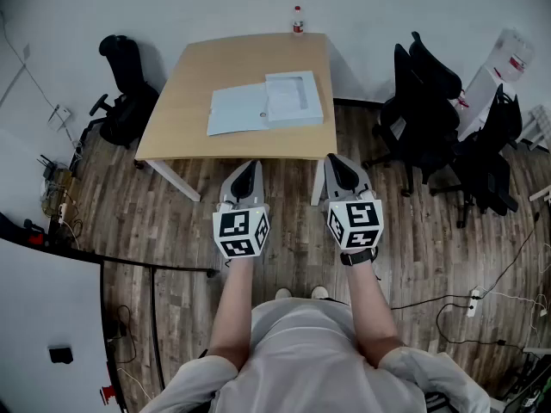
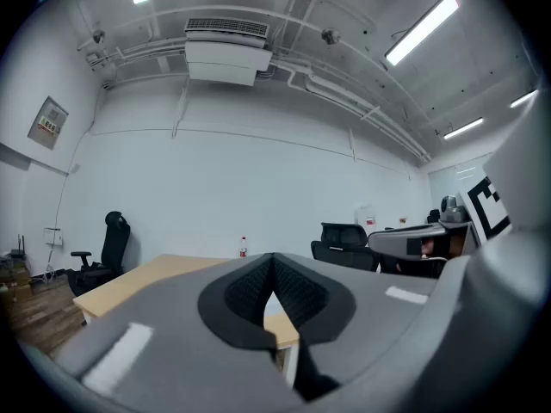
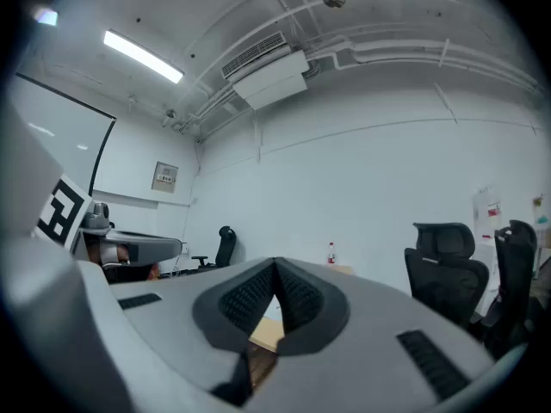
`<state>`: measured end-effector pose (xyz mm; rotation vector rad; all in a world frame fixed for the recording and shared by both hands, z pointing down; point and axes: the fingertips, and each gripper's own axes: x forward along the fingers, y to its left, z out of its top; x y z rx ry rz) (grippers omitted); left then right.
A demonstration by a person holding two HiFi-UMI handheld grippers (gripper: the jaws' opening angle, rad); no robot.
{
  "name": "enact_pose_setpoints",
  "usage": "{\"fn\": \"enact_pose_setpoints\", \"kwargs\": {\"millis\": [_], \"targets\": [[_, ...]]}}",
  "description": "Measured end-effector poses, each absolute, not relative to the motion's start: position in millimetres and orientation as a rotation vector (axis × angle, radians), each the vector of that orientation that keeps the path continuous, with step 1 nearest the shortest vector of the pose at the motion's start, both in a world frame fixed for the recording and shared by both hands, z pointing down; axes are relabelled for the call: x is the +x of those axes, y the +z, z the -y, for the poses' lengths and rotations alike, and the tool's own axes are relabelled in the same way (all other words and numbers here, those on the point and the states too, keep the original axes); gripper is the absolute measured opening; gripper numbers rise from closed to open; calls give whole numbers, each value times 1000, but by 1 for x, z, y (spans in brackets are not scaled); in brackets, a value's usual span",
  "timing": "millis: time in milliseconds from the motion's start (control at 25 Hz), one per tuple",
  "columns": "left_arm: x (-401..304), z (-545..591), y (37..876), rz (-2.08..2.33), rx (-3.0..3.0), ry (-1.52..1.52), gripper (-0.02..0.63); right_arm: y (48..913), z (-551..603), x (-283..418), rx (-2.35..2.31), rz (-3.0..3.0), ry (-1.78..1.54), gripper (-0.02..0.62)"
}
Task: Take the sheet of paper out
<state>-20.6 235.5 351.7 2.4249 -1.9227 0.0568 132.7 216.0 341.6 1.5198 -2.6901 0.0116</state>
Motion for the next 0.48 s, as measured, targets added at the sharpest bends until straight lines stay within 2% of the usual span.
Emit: {"fn": "enact_pose_setpoints", "kwargs": {"millis": [480], "targets": [[-62,-256,344,1921,2435,22,8,335,-232,90,1521,2684,-20,12]]}}
